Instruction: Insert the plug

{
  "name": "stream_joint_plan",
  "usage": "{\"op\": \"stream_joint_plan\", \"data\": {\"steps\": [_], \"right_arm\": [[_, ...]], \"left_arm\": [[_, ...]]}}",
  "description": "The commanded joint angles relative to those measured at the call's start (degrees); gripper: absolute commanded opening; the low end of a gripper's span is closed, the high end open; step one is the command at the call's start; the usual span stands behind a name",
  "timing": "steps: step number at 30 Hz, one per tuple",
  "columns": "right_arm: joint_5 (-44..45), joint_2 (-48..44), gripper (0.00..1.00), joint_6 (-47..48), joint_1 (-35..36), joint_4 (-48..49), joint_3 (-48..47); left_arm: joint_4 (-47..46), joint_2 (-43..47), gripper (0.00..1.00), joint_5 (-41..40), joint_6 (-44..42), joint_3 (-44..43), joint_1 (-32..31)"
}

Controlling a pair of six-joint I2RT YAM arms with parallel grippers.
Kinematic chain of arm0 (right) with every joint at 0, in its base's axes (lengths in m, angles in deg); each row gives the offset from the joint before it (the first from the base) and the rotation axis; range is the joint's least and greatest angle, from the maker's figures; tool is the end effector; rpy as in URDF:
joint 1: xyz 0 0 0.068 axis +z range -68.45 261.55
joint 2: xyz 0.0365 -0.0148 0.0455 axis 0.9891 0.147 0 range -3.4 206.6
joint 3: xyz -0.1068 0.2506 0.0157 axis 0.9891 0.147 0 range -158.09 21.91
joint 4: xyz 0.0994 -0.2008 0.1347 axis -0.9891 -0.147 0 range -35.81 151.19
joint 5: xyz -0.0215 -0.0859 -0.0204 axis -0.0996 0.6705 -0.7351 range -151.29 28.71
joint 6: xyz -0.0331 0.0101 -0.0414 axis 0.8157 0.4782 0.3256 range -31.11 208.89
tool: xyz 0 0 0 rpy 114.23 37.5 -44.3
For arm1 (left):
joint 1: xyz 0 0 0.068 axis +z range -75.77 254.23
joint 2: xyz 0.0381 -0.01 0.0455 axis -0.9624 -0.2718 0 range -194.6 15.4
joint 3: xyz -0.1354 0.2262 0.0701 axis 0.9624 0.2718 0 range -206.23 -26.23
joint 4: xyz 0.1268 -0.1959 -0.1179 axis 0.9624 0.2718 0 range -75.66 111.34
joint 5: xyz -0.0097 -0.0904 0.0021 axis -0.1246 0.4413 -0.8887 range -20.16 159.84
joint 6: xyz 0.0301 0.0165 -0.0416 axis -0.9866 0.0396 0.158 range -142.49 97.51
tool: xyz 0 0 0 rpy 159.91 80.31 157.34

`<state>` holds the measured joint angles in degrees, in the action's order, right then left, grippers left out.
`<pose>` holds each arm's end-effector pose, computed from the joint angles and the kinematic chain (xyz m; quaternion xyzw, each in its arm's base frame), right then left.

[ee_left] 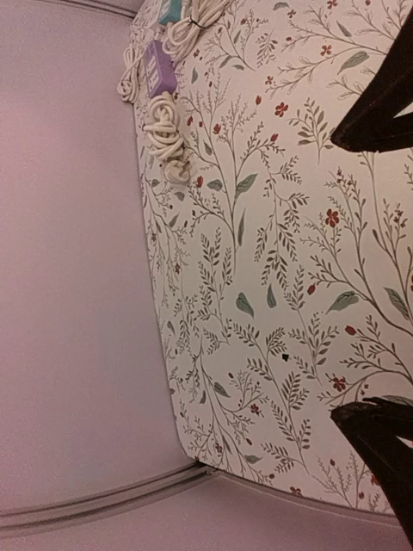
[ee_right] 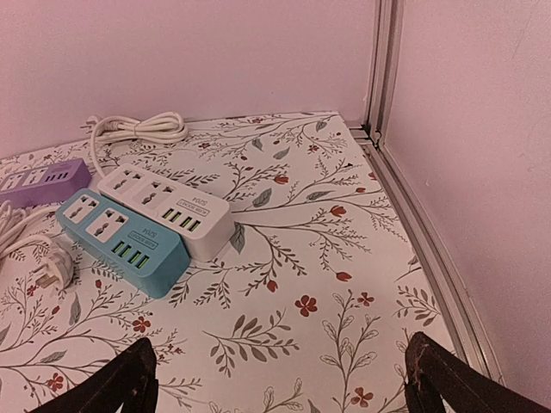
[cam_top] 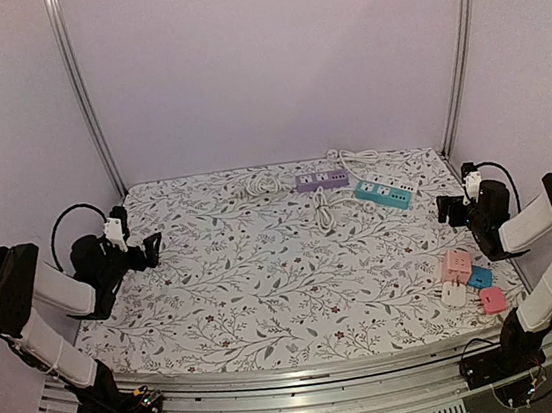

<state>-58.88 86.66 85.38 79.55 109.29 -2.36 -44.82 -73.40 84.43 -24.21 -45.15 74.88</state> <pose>0.2797 -0.0112 0.1454 0.0512 0.8057 -0.0092 0.5900 0.2618 -0.0060 0.1479 0.0882 0.7631 -0.0847 0.6346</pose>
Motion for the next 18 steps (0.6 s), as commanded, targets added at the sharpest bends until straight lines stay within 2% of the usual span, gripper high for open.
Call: {"op": "stream_joint_plan", "data": {"steps": [1,2,4,6,9,12,13,15,17,18], "right_arm": [[-0.6,-0.7,0.99,0.4,0.0,-0.3,-0.9],[-1.1,-2.3,0.99,0.3,0.0,-5.4,-2.9],[-1.7,-6.9,0.99,0.7,0.0,-22.9,-12.4],[-3.8,-9.8,0.99,-1.7,0.0,-36.0,-20.6],[-10.0,-8.1,0.99,-3.7,0.0,-53.7,-32.7],[-12.0,-3.9,0.98,-7.2,0.1,-63.9,-41.4],[-12.3,-3.1,0.96,-8.2,0.3,-65.4,-42.9],[-11.3,-1.7,0.93,-9.8,1.4,-67.9,-45.5],[-7.7,0.9,0.92,-8.4,4.5,-73.0,-49.5],[-5.3,2.2,0.92,-7.3,5.9,-76.4,-52.0]], "left_arm": [[0.5,-0.3,1.0,0.1,0.1,-0.6,0.1],[0.5,-0.3,1.0,0.1,0.1,-0.6,0.1],[0.5,-0.3,1.0,0.0,0.1,-0.6,0.1],[0.4,-0.3,1.0,0.0,0.1,-0.6,0.1],[0.2,-0.3,1.0,-0.1,0.1,-0.4,0.1],[2.2,1.1,0.99,-2.6,1.2,-1.4,0.2],[8.3,3.2,0.99,-4.1,1.5,-3.6,0.3],[27.0,8.7,1.0,-5.6,1.5,-12.8,0.8],[49.6,9.7,0.99,-1.2,-6.9,-24.1,0.8],[56.9,9.3,1.0,0.1,-10.2,-28.9,0.8]]}}
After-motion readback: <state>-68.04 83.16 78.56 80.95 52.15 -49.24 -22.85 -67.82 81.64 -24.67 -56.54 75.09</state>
